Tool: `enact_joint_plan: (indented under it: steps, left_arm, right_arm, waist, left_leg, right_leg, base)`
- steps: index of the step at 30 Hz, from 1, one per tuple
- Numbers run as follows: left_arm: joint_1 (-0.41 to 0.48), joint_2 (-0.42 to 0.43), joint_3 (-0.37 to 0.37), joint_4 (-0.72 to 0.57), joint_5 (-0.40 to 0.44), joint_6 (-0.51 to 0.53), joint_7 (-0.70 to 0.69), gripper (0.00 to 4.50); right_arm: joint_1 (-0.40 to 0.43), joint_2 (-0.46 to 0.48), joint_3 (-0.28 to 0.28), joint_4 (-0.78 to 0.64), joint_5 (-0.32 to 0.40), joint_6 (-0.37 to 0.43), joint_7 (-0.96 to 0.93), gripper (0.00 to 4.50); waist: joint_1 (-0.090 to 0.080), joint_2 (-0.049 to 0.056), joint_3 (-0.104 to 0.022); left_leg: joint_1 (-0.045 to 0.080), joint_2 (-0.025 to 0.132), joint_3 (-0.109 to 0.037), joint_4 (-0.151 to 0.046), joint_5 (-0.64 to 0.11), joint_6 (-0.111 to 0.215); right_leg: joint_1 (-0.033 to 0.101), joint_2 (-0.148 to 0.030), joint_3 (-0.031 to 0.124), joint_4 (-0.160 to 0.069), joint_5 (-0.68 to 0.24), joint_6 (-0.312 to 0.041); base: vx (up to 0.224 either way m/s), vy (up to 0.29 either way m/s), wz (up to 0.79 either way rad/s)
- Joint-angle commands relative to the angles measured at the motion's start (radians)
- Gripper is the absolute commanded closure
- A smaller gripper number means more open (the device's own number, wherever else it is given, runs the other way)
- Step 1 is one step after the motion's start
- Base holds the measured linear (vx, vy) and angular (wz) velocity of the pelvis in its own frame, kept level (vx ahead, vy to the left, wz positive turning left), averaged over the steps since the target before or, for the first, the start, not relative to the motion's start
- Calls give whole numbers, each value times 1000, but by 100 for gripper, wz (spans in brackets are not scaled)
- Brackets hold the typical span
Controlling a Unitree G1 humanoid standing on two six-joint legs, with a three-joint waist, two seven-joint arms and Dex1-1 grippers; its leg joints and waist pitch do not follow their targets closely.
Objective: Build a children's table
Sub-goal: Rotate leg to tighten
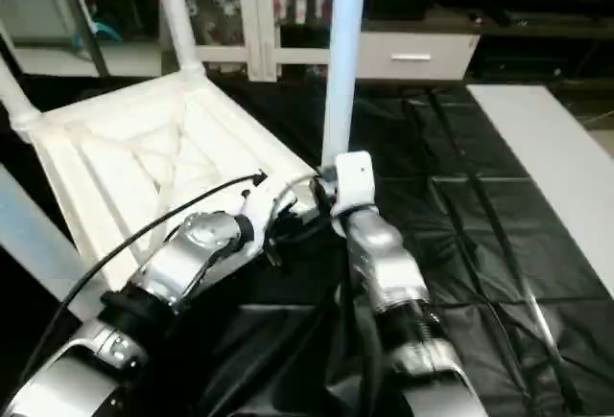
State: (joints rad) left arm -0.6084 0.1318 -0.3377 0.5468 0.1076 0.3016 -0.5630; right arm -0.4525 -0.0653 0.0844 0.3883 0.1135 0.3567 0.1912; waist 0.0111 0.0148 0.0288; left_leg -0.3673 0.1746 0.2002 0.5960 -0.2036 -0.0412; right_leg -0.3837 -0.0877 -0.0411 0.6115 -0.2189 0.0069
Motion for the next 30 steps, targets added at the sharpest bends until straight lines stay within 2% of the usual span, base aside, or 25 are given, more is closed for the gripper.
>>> enact_joint_plan:
  steps: [1, 2, 3, 5, 6, 8, 9, 11, 13, 14, 16, 17, 19, 23, 24, 28, 30]
  left_arm:
    - [29, 9, 9, -14, -4, -43, -6, 450]
    - [36, 16, 8, -26, -6, -39, -20, 450]
    - [57, 38, 1, -76, -25, -27, -78, 450]
    - [69, 54, -7, -106, -35, -25, -118, 450]
    - [88, 82, -27, -147, -46, -44, -183, 450]
    - [115, 121, -54, -198, -64, -72, -269, 450]
    - [127, 135, -64, -220, -75, -79, -302, 450]
    - [164, 182, -85, -299, -114, -66, -394, 450]
    - [185, 213, -97, -339, -125, -54, -438, 450]
    - [198, 226, -98, -359, -129, -42, -456, 450]
    - [224, 257, -98, -399, -134, -23, -490, 450]
    - [224, 258, -98, -400, -135, -23, -490, 450]
    - [236, 274, -98, -420, -146, -10, -510, 450]
    - [258, 299, -106, -457, -165, 7, -547, 450]
    - [262, 305, -109, -469, -167, 13, -557, 450]
    - [265, 306, -109, -477, -160, 15, -557, 450]
    - [262, 305, -109, -476, -157, 17, -552, 450]
  right_arm:
    - [12, -11, 56, -92, 43, 58, 88, 84]
    - [26, -31, 59, -136, 63, 91, 126, 77]
    - [62, -118, 91, -247, 92, 148, 229, 75]
    - [81, -169, 107, -298, 98, 168, 282, 58]
    - [105, -240, 129, -359, 100, 185, 354, 39]
    - [128, -318, 155, -415, 96, 184, 437, 39]
    - [137, -345, 164, -436, 91, 183, 468, 39]
    - [168, -425, 167, -495, 115, 185, 563, 39]
    - [189, -475, 163, -524, 132, 191, 617, 39]
    - [200, -508, 164, -543, 141, 200, 642, 39]
    - [224, -591, 171, -573, 146, 215, 700, 39]
    - [224, -592, 171, -574, 146, 216, 701, 39]
    - [224, -603, 165, -563, 130, 213, 703, 39]
    - [201, -577, 164, -517, 99, 206, 674, 39]
    - [192, -568, 170, -507, 98, 203, 675, 39]
    - [177, -540, 186, -483, 117, 197, 676, 39]
    - [164, -525, 205, -454, 97, 176, 678, 39]
  waist:
    - [9, -12, -46]
    - [3, -14, -44]
    - [2, -10, -42]
    - [6, -8, -45]
    - [11, -4, -43]
    - [13, -1, -43]
    - [16, -2, -41]
    - [20, -5, -38]
    - [22, -1, -36]
    - [21, -10, -35]
    - [27, -8, -34]
    - [28, -12, -36]
    - [32, -12, -34]
    - [33, -14, -34]
    - [34, -11, -36]
    - [31, -13, -37]
    - [32, -11, -38]
  left_leg:
    - [1, 49, -27, -70, -88, 84]
    - [3, 52, -28, -71, -125, 78]
    - [5, 52, -29, -72, -139, 72]
    - [7, 58, -30, -70, -122, 72]
    - [6, 57, -29, -69, -114, 76]
    - [6, 59, -28, -68, -100, 82]
    - [6, 57, -26, -68, -117, 83]
    - [9, 60, -26, -72, -146, 71]
    - [12, 65, -28, -76, -158, 62]
    - [12, 64, -27, -76, -164, 58]
    - [15, 67, -28, -77, -163, 53]
    - [17, 68, -27, -76, -152, 55]
    - [16, 63, -23, -72, -130, 64]
    - [14, 61, -23, -71, -121, 63]
    - [16, 62, -23, -71, -119, 61]
    - [14, 59, -23, -68, -113, 61]
    - [15, 60, -23, -67, -103, 60]
  right_leg:
    - [44, -57, 36, -65, -2, -224]
    - [46, -57, 39, -70, -39, -226]
    - [44, -54, 38, -73, -61, -228]
    - [47, -55, 40, -68, -31, -229]
    - [47, -54, 39, -68, -20, -234]
    - [44, -56, 42, -64, 3, -240]
    - [40, -55, 41, -66, -11, -246]
    - [39, -56, 42, -70, -58, -244]
    - [37, -57, 43, -69, -76, -242]
    - [36, -54, 42, -70, -87, -241]
    - [36, -57, 44, -70, -93, -240]
    - [36, -57, 43, -68, -80, -241]
    - [32, -57, 44, -67, -59, -251]
    - [33, -59, 44, -66, -67, -254]
    - [33, -58, 44, -65, -63, -254]
    - [35, -57, 43, -61, -49, -257]
    - [35, -56, 43, -60, -34, -260]
  base:
    - [0, 0, 0]
    - [0, 0, 0]
    - [0, 0, 0]
    - [0, 0, 0]
    - [0, 0, 0]
    - [0, 0, 0]
    - [0, 0, 0]
    - [0, 0, 0]
    - [0, 0, 0]
    - [0, 0, 0]
    - [0, 0, 0]
    - [0, 0, 0]
    - [0, 0, 0]
    - [0, 0, 0]
    - [0, 0, 0]
    - [0, 0, 0]
    - [0, 0, 0]
